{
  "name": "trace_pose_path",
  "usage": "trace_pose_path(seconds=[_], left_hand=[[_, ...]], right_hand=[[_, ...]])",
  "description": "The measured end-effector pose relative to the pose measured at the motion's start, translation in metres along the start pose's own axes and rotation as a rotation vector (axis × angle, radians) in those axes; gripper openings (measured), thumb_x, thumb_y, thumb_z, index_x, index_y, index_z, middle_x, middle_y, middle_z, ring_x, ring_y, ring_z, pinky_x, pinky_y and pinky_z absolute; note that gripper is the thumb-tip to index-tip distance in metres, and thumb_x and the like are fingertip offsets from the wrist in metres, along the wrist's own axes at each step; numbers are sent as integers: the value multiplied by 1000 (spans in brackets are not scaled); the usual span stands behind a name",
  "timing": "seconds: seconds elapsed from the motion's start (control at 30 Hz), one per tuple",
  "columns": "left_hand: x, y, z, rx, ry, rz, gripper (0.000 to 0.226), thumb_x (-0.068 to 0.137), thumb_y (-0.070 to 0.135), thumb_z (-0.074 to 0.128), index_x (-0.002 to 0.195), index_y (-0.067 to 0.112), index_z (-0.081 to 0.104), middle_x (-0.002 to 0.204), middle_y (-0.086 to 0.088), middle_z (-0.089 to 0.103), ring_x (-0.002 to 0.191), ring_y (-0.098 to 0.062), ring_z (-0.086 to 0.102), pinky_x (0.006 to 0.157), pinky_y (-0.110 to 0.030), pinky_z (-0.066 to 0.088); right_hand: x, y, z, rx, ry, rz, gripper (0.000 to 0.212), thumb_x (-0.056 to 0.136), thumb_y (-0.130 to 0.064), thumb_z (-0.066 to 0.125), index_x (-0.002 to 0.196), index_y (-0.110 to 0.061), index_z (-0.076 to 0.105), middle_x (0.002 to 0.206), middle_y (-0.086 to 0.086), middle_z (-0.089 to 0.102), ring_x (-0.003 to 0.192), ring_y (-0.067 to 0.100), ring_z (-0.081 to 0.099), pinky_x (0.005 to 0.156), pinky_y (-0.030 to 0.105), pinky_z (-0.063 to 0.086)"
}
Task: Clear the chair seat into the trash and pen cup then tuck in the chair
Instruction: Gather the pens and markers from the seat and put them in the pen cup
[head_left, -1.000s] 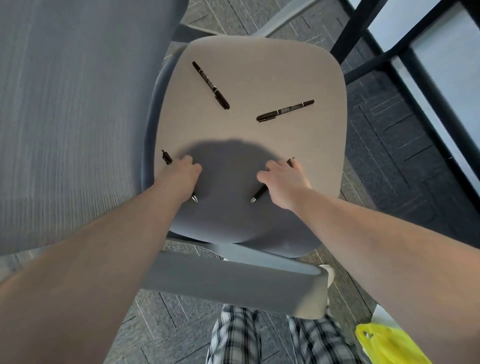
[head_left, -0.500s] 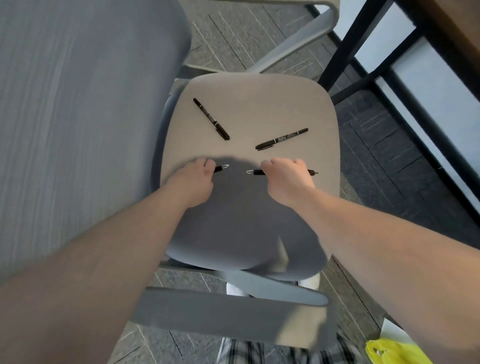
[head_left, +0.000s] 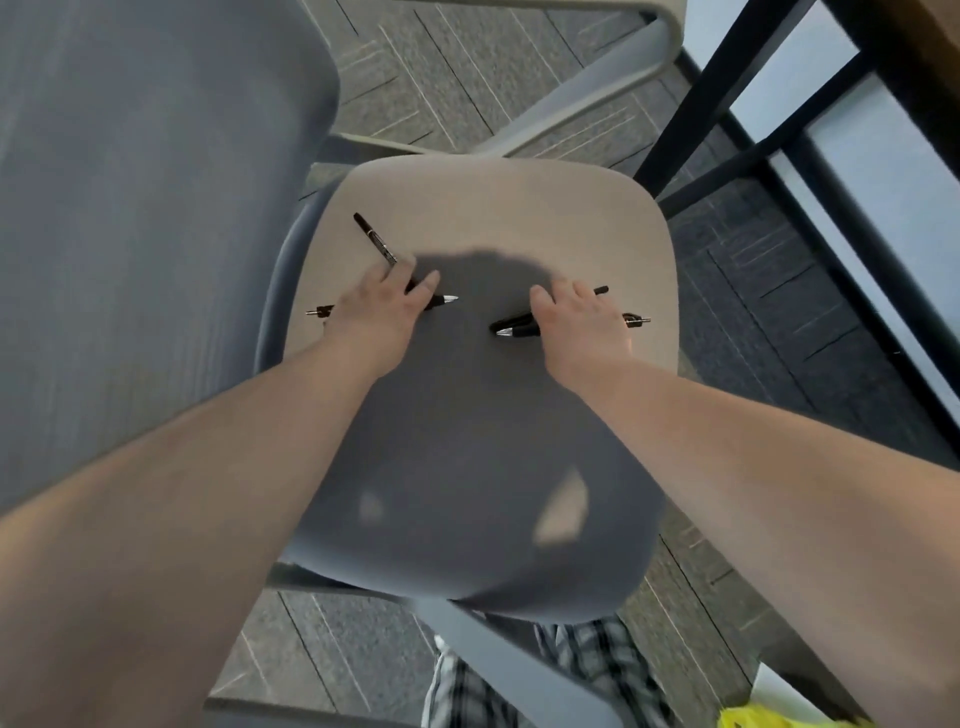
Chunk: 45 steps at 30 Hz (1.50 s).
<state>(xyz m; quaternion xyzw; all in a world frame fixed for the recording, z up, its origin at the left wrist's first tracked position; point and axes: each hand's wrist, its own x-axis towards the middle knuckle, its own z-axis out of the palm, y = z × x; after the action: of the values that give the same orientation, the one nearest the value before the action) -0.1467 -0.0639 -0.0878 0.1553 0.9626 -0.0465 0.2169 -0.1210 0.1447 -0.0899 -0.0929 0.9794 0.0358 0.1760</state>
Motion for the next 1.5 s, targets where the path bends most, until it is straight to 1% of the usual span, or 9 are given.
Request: trace_pose_path(seconds=[0.17,0.33,0.53,0.7,0.8,0.9,1.17,1.33,1.5], left_hand=[[24,5,4,28,-39,-69,74,87,2,49,149,20,15,151,-10,21,127,-33,36,101,-42,41],[38,15,6,49,24,-67,33,88,-2,46,120,8,42,122,-16,45,116,-33,44,85,-42,46],[31,28,9,39,14,-40,27,87,3,43,113,5,46,118,-15,51,112,-33,47,87,-41,46],[14,57,-6,-303,10,-48,22,86,-5,38,107,-3,42,111,-27,54,97,-40,48,71,-40,27],[5,73,-18,-463,-40,-85,14,89,-2,38,103,1,38,103,-29,57,80,-37,45,67,-39,34],[-5,89,-34,-650,-99,-96,21,95,7,37,114,-1,39,111,-31,56,97,-44,54,83,-46,45],[-50,142,-95,-960,-89,23,9,93,10,45,96,16,51,88,0,62,82,-18,52,57,-11,36],[-79,188,-122,-1015,-106,131,18,90,9,54,88,27,53,93,-3,65,101,-31,64,95,-37,46],[-104,248,-149,-1053,-97,215,20,86,18,63,80,35,56,101,-7,68,105,-29,64,101,-46,46]], right_hand=[[13,13,6,9,-11,-71,39,81,2,53,117,-12,50,121,10,50,116,31,47,90,40,41],[17,21,11,45,-10,-127,36,82,3,52,114,-13,50,117,9,52,113,31,47,89,39,41],[8,24,14,77,-53,-84,28,84,-8,51,112,-14,52,115,7,57,113,30,49,91,38,38],[-10,29,-2,196,-130,53,23,83,-10,44,104,-14,53,108,10,64,104,32,57,87,40,34],[-22,34,-17,318,-194,141,14,81,-8,42,92,-17,45,103,9,64,100,32,59,84,39,32],[-38,42,-34,480,-240,228,12,80,-6,41,86,-16,40,93,6,55,99,31,56,82,37,35],[-111,67,-77,1001,-68,475,14,87,-1,41,81,-13,46,82,7,51,82,25,47,57,26,34],[-178,94,-101,1239,77,616,20,85,1,39,89,-13,52,79,5,57,74,22,50,57,27,37],[-236,132,-107,1433,199,786,20,75,3,43,76,-14,54,76,9,59,76,25,53,79,40,48]])
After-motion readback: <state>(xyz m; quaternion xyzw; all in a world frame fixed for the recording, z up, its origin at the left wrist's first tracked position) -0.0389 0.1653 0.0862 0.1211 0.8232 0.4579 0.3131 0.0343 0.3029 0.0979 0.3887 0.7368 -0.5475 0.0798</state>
